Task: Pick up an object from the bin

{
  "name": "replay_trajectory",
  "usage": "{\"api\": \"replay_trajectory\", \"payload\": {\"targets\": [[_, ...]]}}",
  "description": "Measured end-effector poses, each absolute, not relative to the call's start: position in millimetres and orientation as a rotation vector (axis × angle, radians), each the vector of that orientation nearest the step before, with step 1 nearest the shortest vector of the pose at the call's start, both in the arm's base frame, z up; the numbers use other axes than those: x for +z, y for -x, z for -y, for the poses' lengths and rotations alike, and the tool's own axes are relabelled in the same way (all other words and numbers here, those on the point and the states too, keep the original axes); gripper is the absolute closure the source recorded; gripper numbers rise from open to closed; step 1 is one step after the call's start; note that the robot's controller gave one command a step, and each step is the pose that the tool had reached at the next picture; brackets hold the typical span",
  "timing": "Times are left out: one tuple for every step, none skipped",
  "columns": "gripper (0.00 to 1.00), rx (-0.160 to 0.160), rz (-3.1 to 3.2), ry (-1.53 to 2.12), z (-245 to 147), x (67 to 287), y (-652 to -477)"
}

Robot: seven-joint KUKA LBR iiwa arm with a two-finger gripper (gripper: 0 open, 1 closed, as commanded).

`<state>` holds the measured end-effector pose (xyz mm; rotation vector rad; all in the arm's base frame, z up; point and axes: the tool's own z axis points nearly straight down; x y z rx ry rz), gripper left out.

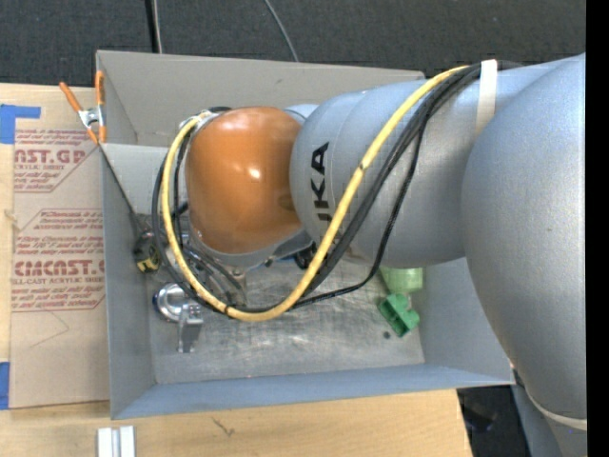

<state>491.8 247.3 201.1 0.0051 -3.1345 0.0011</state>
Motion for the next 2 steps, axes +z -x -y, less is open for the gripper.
{"api": "replay_trajectory", "payload": {"targets": [[0.0,-0.008,3.132,0.304,-209,70,-516.2],[0.0,-0.007,3.133,0.322,-232,72,-497.3]]}}
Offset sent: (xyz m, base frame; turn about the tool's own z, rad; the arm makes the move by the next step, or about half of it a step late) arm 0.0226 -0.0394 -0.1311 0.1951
